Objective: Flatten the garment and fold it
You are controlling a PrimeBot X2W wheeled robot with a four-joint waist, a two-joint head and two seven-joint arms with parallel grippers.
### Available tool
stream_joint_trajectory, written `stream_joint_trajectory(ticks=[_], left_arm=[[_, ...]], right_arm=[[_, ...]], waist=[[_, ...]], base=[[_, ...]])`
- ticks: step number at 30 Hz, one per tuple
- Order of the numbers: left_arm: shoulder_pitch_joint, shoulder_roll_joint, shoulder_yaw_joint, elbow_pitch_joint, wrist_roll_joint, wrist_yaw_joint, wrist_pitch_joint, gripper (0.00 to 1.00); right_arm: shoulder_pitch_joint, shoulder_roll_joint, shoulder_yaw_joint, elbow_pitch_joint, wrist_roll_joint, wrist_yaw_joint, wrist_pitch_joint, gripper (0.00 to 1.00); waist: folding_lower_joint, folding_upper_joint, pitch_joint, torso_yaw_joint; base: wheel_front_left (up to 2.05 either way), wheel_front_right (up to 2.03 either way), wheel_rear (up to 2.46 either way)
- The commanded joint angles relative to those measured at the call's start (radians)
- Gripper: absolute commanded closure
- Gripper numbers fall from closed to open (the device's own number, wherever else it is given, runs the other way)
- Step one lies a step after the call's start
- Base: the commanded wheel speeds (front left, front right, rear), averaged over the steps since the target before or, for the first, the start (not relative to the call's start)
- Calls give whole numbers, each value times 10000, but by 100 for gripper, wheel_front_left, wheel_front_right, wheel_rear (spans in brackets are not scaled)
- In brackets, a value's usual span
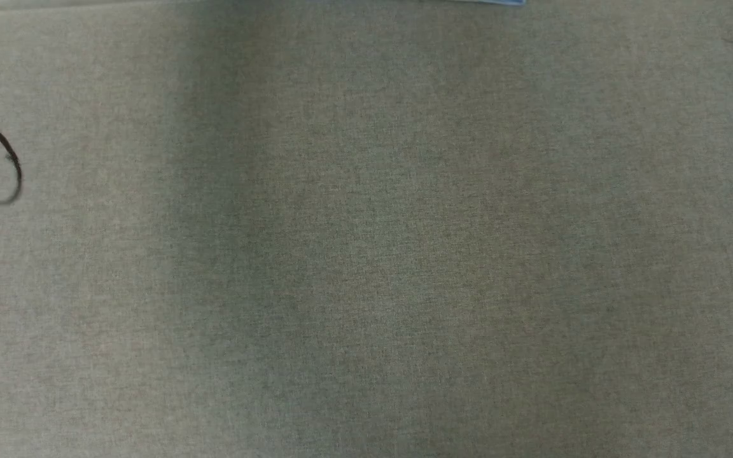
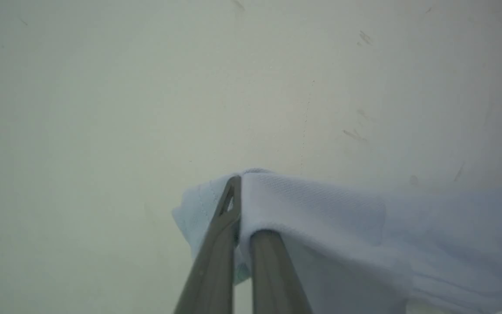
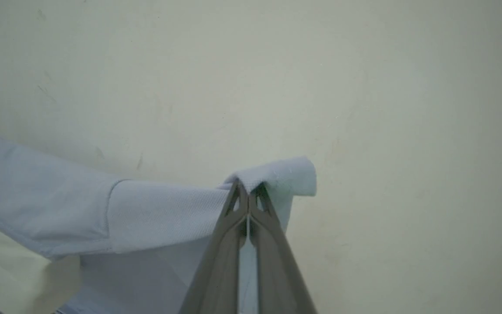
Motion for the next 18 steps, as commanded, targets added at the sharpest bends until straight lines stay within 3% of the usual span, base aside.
stream_joint_trajectory(ticks=[1,10,18], left_arm=[[184,-86,-28,297,-116,-97,-152,100],[2479,-604,179,1422,-933,-450,-1041,100],[6588,-721,548,746,-1856,-578,-1220,100]], right_arm=[[162,78,123,298,183,-11,-155,100],[2270,258,928,1570,1137,-11,-1071,100],[5943,-136,1142,735,2326,-11,-1408,100]], waist=[[-3,0,51,5],[-3,0,-705,201],[-3,0,-2213,238]], base=[[0,0,0],[0,0,0],[0,0,0]])
